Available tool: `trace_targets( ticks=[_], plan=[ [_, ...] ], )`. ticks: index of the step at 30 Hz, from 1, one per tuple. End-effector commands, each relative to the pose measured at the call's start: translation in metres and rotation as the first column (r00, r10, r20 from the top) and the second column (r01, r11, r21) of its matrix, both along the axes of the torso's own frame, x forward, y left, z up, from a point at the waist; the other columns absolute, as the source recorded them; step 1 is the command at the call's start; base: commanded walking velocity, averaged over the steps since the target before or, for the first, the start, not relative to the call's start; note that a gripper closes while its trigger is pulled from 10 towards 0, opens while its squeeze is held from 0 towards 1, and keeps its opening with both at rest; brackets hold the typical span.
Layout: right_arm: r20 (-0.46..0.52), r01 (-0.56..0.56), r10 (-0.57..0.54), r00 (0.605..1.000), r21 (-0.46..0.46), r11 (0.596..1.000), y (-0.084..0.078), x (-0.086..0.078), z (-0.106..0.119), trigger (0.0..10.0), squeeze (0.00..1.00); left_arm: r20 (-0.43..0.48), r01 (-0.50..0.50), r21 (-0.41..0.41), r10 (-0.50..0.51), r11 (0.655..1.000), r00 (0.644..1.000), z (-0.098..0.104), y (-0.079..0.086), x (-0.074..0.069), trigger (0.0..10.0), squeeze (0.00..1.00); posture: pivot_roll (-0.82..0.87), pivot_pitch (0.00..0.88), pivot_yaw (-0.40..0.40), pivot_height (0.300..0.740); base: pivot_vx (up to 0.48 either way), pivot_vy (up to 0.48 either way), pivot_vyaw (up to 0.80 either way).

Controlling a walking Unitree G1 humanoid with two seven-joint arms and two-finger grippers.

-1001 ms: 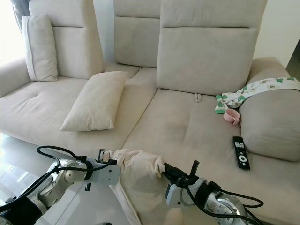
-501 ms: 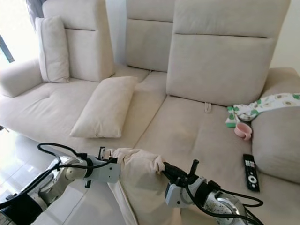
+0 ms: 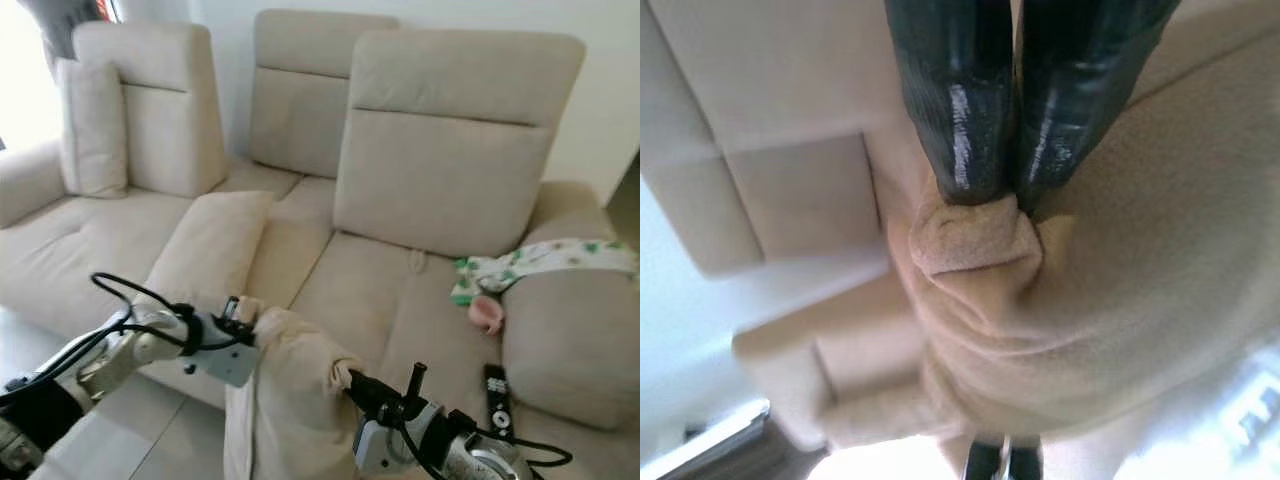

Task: Move the pillow to the sofa from floor

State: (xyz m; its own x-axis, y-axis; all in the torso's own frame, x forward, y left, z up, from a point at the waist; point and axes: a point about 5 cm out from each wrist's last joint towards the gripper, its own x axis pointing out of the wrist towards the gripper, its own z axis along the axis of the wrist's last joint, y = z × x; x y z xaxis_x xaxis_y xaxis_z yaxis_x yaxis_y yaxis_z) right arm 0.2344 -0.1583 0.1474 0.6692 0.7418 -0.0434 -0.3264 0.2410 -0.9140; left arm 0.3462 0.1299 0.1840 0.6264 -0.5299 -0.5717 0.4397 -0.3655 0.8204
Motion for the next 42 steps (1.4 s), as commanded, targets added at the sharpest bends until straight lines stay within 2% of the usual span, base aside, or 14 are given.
trace_targets(
  ticks=[1, 11, 25, 31, 33, 42],
  plan=[
    [0.034, -0.052, 0.051, 0.998, 0.035, 0.998, 0.009, -0.006, 0.010, 10.0, 0.00, 0.045, 0.045, 0.001, -0.045, 0.999, 0.998, 0.006, -0.005, 0.001, 10.0, 0.00, 0.13, 0.056, 0.018, 0.702, 0.000, 0.000, 0.00],
    [0.037, -0.024, 0.022, 0.999, 0.059, 0.998, 0.009, -0.008, 0.014, 10.0, 0.00, 0.056, 0.101, -0.026, -0.100, 0.995, 0.993, 0.006, -0.014, 0.003, 10.0, 0.00, 0.11, 0.046, 0.022, 0.740, 0.000, 0.000, 0.00],
    [0.045, 0.006, -0.010, 0.999, 0.081, 0.997, 0.007, -0.005, 0.020, 10.0, 0.00, 0.065, 0.138, -0.050, -0.135, 0.989, 0.989, 0.005, -0.022, 0.005, 10.0, 0.00, 0.11, 0.035, 0.020, 0.740, 0.000, 0.000, 0.00],
    [-0.019, 0.057, -0.055, 0.998, 0.167, 0.984, 0.005, -0.005, 0.015, 10.0, 0.00, 0.047, 0.147, -0.116, -0.143, 0.982, 0.989, 0.006, -0.028, 0.004, 10.0, 0.00, 0.10, 0.025, 0.025, 0.740, 0.000, 0.000, 0.00],
    [-0.045, 0.083, -0.076, 0.996, 0.195, 0.977, 0.006, -0.005, 0.012, 10.0, 0.00, 0.040, 0.143, -0.132, -0.139, 0.981, 0.990, 0.006, -0.030, 0.005, 10.0, 0.00, 0.10, 0.022, 0.030, 0.740, 0.000, 0.000, -0.69],
    [-0.052, 0.095, -0.085, 0.995, 0.217, 0.971, 0.009, -0.004, 0.012, 10.0, 0.00, 0.037, 0.151, -0.150, -0.147, 0.977, 0.988, 0.006, -0.036, 0.006, 10.0, 0.00, 0.09, 0.017, 0.040, 0.740, 0.000, 0.000, -0.73]
  ],
)
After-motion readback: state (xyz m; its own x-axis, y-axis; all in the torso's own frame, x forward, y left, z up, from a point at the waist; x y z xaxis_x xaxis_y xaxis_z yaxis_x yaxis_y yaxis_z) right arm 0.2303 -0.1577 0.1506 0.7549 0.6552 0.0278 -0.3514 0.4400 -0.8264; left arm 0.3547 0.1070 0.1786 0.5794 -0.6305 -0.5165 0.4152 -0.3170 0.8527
